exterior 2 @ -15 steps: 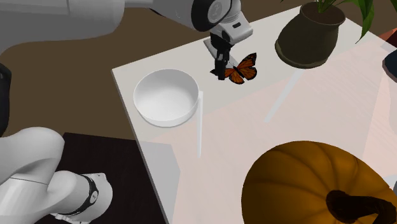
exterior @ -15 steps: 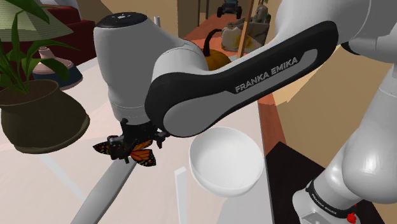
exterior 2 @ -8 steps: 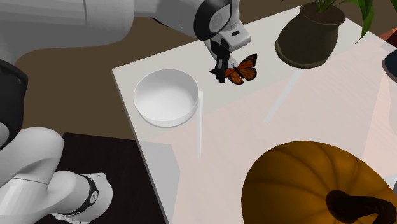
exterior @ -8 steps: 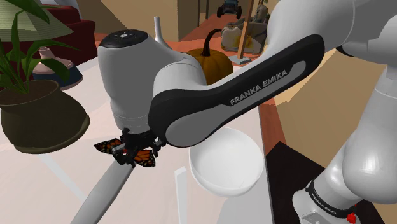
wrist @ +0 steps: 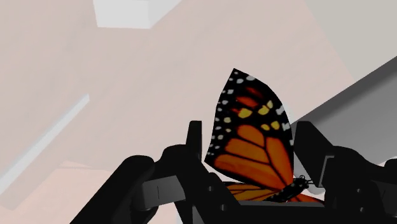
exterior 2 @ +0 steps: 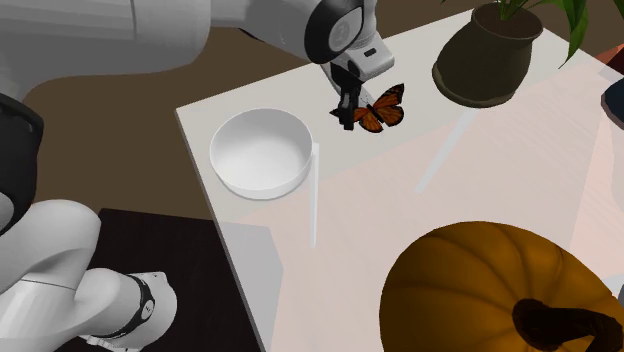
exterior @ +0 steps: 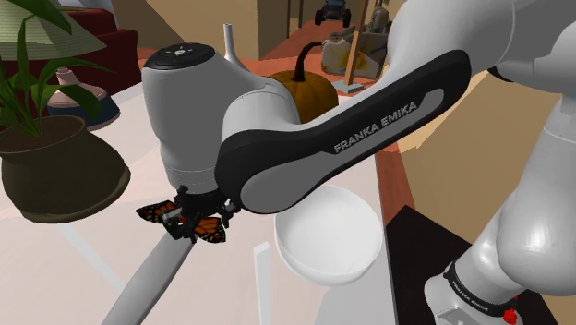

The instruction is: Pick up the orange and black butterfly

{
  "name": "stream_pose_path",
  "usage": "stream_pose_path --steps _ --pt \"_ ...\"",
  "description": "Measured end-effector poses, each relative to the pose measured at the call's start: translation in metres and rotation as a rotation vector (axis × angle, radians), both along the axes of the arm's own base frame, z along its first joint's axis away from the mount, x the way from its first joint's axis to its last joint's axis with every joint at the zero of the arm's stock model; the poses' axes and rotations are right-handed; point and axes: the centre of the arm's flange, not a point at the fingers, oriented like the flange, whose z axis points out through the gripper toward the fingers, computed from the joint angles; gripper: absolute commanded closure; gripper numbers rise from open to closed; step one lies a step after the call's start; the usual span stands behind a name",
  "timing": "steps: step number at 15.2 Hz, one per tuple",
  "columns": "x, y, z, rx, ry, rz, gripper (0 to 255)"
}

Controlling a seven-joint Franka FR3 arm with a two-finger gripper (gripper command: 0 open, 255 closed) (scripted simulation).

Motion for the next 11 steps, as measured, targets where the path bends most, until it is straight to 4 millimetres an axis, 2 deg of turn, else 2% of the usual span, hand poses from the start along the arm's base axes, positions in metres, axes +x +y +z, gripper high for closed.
stream_pose_path --steps 11 --pt "0.000 0.000 0.053 0.000 0.000 0.000 255"
